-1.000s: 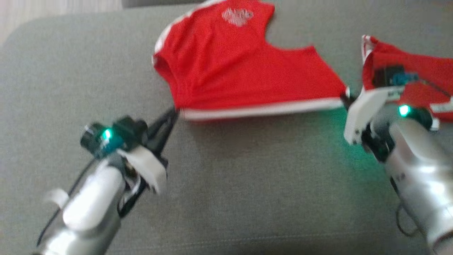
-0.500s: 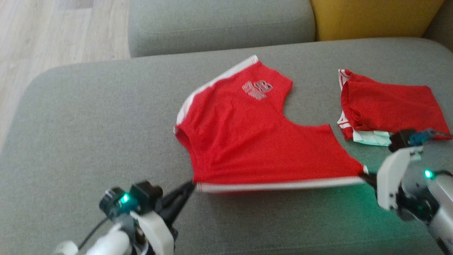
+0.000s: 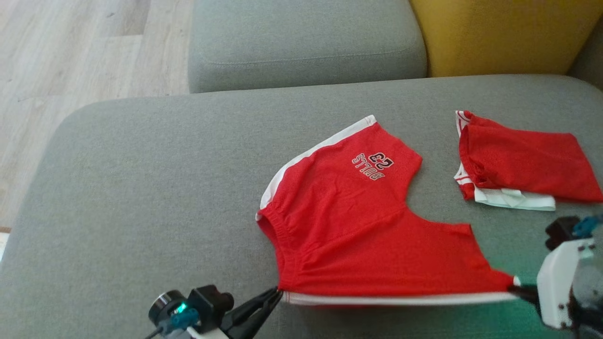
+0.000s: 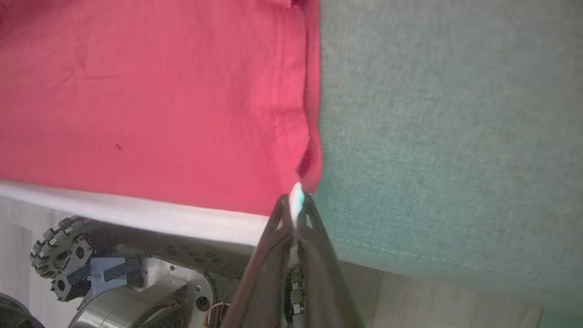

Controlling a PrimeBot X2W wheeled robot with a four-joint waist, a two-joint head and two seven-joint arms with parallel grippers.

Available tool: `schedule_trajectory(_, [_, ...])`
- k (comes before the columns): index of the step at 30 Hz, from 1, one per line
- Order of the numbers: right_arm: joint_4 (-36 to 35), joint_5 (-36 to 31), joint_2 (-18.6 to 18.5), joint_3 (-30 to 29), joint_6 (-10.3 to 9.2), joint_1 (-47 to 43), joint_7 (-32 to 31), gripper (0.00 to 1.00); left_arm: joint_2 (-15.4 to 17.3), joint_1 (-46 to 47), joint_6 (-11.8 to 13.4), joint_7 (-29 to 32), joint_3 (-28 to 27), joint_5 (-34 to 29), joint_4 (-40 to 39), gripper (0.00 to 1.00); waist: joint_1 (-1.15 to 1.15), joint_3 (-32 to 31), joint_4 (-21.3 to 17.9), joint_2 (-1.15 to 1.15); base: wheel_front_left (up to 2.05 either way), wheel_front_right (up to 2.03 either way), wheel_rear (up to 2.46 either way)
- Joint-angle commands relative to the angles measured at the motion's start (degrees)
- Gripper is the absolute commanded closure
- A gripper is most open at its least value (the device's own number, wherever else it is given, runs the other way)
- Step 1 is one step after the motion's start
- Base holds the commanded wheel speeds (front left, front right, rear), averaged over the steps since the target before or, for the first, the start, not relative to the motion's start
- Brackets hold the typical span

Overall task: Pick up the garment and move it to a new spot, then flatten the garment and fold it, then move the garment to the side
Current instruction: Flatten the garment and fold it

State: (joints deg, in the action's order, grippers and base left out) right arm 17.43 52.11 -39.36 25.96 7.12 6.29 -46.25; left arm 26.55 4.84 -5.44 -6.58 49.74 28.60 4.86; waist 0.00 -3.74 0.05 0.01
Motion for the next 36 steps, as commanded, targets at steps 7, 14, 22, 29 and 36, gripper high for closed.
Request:
schedule_trajectory(7, [-7.22,-5.83,1.5,-8.76,0.36,2.42,-4.57,1.0,1.46,4.31,2.09,-1.06,-5.13,1.41,-3.92,1.0,0.0,0.6,1.48,-0.01,0.0,0.0,0.0])
schedule_trajectory(14, [-9.65,-10.37,5.93,-13.52,0.36,8.39,-9.68,1.0,1.16,7.86,3.21,-1.57,-7.38,1.45,-4.88,1.0,0.0,2.33,2.93,-0.01,0.0,0.0,0.0])
schedule_trajectory(22, [-7.79,-15.59,9.53,-15.5,0.36,19.11,-14.99,1.0,-0.57,13.46,2.89,-2.56,-8.92,1.44,-2.5,1.0,0.0,6.83,5.33,-0.01,0.0,0.0,0.0])
schedule_trajectory(29, [-3.4,-19.64,11.9,-15.91,0.36,28.68,-17.86,1.0,-2.79,18.7,1.53,-4.11,-9.16,1.36,1.68,1.0,0.0,11.96,8.18,-0.01,0.0,0.0,0.0])
schedule_trajectory(36, [1.77,-24.51,11.97,-15.22,0.36,37.31,-17.68,1.0,-5.64,24.51,-0.11,-5.56,-7.97,0.77,6.94,1.0,0.0,16.99,11.22,-0.01,0.0,0.0,0.0])
